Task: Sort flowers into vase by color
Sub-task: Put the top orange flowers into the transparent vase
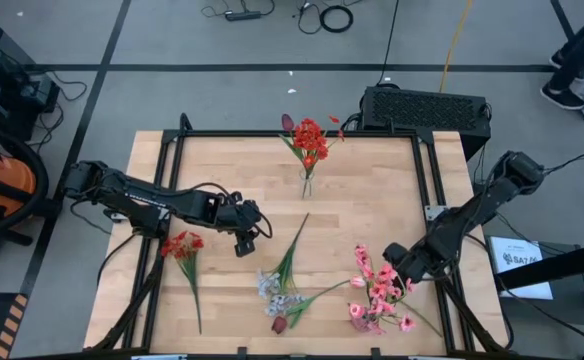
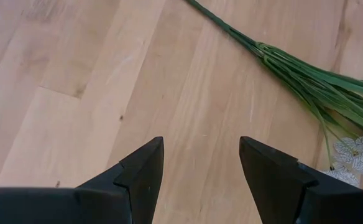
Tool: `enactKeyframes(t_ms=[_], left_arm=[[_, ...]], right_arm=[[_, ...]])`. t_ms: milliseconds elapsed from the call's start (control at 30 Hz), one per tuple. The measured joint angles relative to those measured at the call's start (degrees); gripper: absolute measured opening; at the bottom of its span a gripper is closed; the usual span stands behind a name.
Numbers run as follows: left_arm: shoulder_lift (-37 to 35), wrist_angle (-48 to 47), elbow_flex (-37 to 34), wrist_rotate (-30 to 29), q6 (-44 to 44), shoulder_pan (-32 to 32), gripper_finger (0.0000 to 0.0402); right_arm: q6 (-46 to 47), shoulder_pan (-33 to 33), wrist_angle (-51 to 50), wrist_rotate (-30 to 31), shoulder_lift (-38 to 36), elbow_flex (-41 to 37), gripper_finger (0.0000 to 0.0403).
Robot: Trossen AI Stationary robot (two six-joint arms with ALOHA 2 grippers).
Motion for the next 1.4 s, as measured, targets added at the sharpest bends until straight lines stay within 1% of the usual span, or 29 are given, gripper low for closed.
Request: enactKeyframes(t_ms=[200, 367, 633, 767, 867, 967, 1033, 1167, 1200, 1333, 1400], left_arm=[[0.0, 0.0, 0.0, 0.0, 0.0, 0.0, 0.0216], [0.0, 0.1, 0.0, 0.0, -0.3, 0.0, 0.0216], [0.0, 0.3, 0.0, 0.0, -0.3, 0.0, 0.0216], [0.0, 0.3, 0.0, 0.0, -0.4, 0.0, 0.0216], [0.0, 0.3, 0.0, 0.0, -0.4, 0.0, 0.0216], [0.0, 0.3, 0.0, 0.0, -0.4, 0.0, 0.0216], [0.0, 0.3, 0.0, 0.0, -0.4, 0.0, 0.0216], [0.0, 0.3, 0.0, 0.1, -0.4, 0.0, 0.0216], [0.0, 0.3, 0.0, 0.1, -0.4, 0.0, 0.0216], [0.0, 0.3, 0.0, 0.1, -0.4, 0.0, 0.0216], [0.0, 0.3, 0.0, 0.1, -0.4, 0.0, 0.0216]], right_arm=[[-0.5, 1.9, 3.6, 0.0, 2.2, 0.0, 0.0095], [-0.5, 3.0, 6.5, 0.2, 4.7, 0.0, 0.0117], [-0.3, 4.1, 13.2, 0.1, 10.1, 0.0, 0.0132], [0.7, 4.1, 13.5, -0.4, 12.6, 0.2, 0.0131], [0.9, 4.1, 13.3, -0.4, 13.8, 0.3, 0.0123], [0.9, 4.1, 11.8, -0.3, 14.2, 0.3, 0.0104], [0.9, 4.1, 10.3, 0.0, 14.3, 0.3, 0.008], [0.8, 4.1, 7.0, 0.9, 14.3, 0.3, 0.0017], [0.9, 4.1, 6.6, 1.1, 14.3, 0.3, 0.0009], [2.2, 4.1, 5.5, 1.4, 14.1, 0.3, 0.0008], [3.9, 4.2, 4.9, 2.6, 13.4, 0.2, 0.0004]])
